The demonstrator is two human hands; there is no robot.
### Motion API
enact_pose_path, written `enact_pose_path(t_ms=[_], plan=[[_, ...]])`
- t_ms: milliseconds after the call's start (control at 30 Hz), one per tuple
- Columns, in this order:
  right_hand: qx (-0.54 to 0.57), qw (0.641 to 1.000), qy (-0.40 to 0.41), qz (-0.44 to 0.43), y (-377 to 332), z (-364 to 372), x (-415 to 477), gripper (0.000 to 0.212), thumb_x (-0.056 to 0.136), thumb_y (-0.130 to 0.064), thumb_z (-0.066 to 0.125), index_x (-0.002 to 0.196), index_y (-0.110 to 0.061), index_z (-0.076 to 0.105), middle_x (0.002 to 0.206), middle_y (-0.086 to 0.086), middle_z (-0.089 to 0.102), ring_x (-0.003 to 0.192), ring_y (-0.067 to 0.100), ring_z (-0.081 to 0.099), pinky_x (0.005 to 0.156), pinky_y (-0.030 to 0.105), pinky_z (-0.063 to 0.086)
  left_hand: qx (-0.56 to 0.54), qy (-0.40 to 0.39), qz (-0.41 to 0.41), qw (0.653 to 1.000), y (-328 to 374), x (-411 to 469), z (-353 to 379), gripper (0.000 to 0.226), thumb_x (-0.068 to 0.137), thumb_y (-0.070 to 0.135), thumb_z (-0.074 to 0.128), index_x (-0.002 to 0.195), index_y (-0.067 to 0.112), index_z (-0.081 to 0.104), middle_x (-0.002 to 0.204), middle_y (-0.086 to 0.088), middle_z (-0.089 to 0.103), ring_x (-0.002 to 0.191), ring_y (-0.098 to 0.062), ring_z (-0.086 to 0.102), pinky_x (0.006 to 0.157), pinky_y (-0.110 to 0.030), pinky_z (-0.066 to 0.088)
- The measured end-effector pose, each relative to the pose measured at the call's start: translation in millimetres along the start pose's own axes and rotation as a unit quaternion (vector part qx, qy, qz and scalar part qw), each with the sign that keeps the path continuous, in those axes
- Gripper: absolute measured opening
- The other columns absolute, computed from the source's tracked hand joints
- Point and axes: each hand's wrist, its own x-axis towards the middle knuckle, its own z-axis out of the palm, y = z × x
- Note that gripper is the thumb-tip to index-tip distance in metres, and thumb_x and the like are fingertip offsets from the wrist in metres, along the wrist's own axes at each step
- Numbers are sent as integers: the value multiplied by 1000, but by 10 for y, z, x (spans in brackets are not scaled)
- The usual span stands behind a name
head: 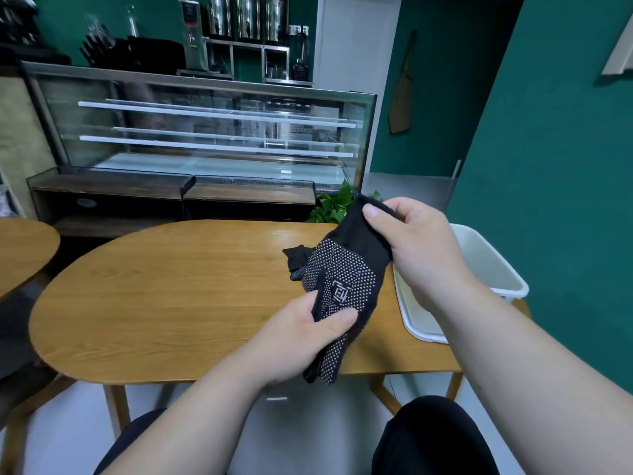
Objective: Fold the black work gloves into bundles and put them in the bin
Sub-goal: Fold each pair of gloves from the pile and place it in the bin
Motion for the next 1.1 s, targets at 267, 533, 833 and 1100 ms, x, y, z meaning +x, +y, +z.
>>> enact_pose_path(t_ms=[267,533,833,1100], plan=[[23,999,-49,-2,-15,-73,18,17,96,-29,66,88,-15,70,68,1,65,53,11,57,43,24,45,-113,-7,-24,993,-131,-71,-164,23,100,2,53,88,15,68,76,2,69,62,-10,61,56,-19,45],[-9,996,-80,-28,-99,-105,105,14,92,-31,70,84,-20,72,65,-6,66,57,9,60,51,27,46,95,-30,-78,992,-119,-37,-414,5,87,26,74,91,29,71,86,0,72,80,-8,62,72,-20,48],[-19,977,-208,-41,-189,16,64,20,80,-21,82,77,-20,63,68,-6,69,64,11,65,63,29,49,19,88,92,992,639,21,-436,36,88,40,70,119,22,65,110,9,70,102,1,63,89,-16,49],[55,960,-261,83,2,7,92,14,84,-6,78,87,-13,66,76,11,64,65,26,57,59,34,53,-18,134,37,990,613,63,-493,20,93,10,65,75,17,61,59,9,57,51,-5,50,50,-19,39]])
